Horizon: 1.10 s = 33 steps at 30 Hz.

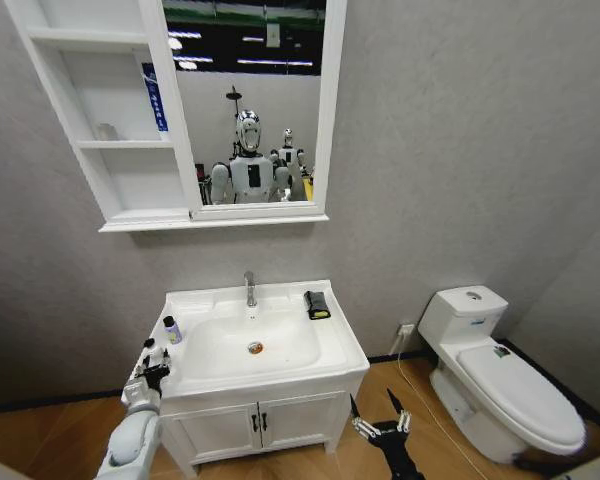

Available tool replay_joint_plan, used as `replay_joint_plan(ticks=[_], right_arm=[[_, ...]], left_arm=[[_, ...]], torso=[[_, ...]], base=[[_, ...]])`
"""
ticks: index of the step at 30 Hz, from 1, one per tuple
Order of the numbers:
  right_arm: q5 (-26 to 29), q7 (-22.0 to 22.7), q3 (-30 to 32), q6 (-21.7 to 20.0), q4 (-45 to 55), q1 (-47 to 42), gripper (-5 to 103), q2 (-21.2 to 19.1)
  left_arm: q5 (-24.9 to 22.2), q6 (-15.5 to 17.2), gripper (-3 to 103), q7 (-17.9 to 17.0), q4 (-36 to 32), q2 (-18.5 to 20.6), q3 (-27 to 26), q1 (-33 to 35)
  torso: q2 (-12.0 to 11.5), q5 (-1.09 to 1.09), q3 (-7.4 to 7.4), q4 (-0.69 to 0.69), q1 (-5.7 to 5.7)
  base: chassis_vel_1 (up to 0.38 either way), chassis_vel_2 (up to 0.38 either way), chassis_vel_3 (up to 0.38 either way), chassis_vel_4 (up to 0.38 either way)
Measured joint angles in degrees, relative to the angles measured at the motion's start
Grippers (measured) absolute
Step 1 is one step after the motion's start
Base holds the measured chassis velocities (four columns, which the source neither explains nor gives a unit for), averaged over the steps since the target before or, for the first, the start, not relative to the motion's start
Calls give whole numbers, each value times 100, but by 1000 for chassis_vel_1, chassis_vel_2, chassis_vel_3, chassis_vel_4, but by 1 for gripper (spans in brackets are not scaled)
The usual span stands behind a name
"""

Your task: Move facial cleanser and shampoo from washbasin to cabinet, then wipe washbasin with towel.

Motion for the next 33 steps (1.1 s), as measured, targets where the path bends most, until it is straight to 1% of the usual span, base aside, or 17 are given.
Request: replay_joint_plan(ticks=[3, 6, 9, 12, 14, 16, 17, 18, 19, 20, 22, 23, 26, 27, 29, 30, 33], right_arm=[[2, 5, -7, -12, 15, 3, 100, 4], [2, 6, -11, -14, 23, 4, 100, 9], [4, 8, -15, -17, 37, 15, 100, 17], [20, 11, -14, -28, 83, 39, 100, 19], [22, 12, -13, -29, 87, 43, 100, 20], [23, 14, -5, -35, 98, 52, 100, 23], [23, 14, -5, -35, 98, 52, 100, 23], [22, 15, -4, -36, 103, 54, 100, 27], [17, 15, -5, -38, 117, 55, 100, 42], [17, 15, -5, -38, 117, 55, 100, 42], [12, 17, -16, -48, 129, 58, 100, 72], [12, 17, -16, -48, 129, 58, 100, 72], [2, 21, -47, -53, 125, 66, 100, 127], [2, 21, -47, -53, 125, 66, 100, 127], [-9, 20, -52, -55, 148, 52, 100, 139], [-9, 20, -52, -55, 148, 52, 100, 139], [-12, 19, -17, -55, 177, 41, 100, 126]], left_arm=[[2, -6, 32, 47, -135, 63, -23, 69], [-16, -3, 32, 67, -320, 162, -48, 146], [-143, 63, 32, 73, -715, 391, -115, 307], [-556, 282, 32, 4, -1480, 914, -266, 601], [-640, 322, 32, -4, -1611, 1017, -300, 640], [-1145, 607, 32, -63, -2148, 1559, -473, 786], [-1145, 607, 32, -63, -2148, 1559, -473, 786], [-1369, 727, 32, -104, -2331, 1775, -543, 816], [-1801, 941, 32, -198, -2613, 2170, -678, 827], [-1801, 941, 32, -198, -2613, 2170, -678, 827], [-2677, 1276, 32, -473, -3047, 2992, -892, 678], [-2677, 1276, 32, -473, -3047, 2992, -892, 678], [-3334, 1726, 32, -703, -3288, 3790, -1053, 257], [-3334, 1726, 32, -703, -3288, 3790, -1053, 257], [-3872, 1996, 32, -861, -3319, 4280, -1116, -65], [-3872, 1996, 32, -861, -3319, 4280, -1116, -65], [-4464, 2304, 32, -1004, -3067, 4904, -1030, -773]], torso=[[0, -1, 0, 0, 0], [0, -1, 0, 0, 0], [0, 0, 0, 0, 0], [0, 0, 0, 1, 0], [0, 0, -1, 0, 0], [0, -1, 0, 1, 0], [0, -1, 0, 1, 0], [0, 0, 0, 1, 0], [0, -1, -1, 1, 0], [0, -1, -1, 1, 0], [0, 2, -1, 0, 0], [0, 2, -1, 0, 0], [0, 1, 0, -1, 0], [0, 1, 0, -1, 0], [0, -2, 0, 0, 0], [0, -2, 0, 0, 0], [0, 1, 0, -1, 0]], base=[[0, 0, 0, 0], [0, 0, 0, 0], [0, 0, 0, 0], [0, 0, 0, 0], [0, 0, 0, 0], [0, 0, 0, 0], [0, 0, 0, 0], [0, 0, 0, 0], [0, 0, 0, 0], [0, 0, 0, 0], [0, 0, 0, 0], [0, 0, 0, 0], [0, 0, 0, 0], [0, 0, 0, 0], [0, 0, 0, 0], [0, 0, 0, 0], [0, 0, 0, 0]])
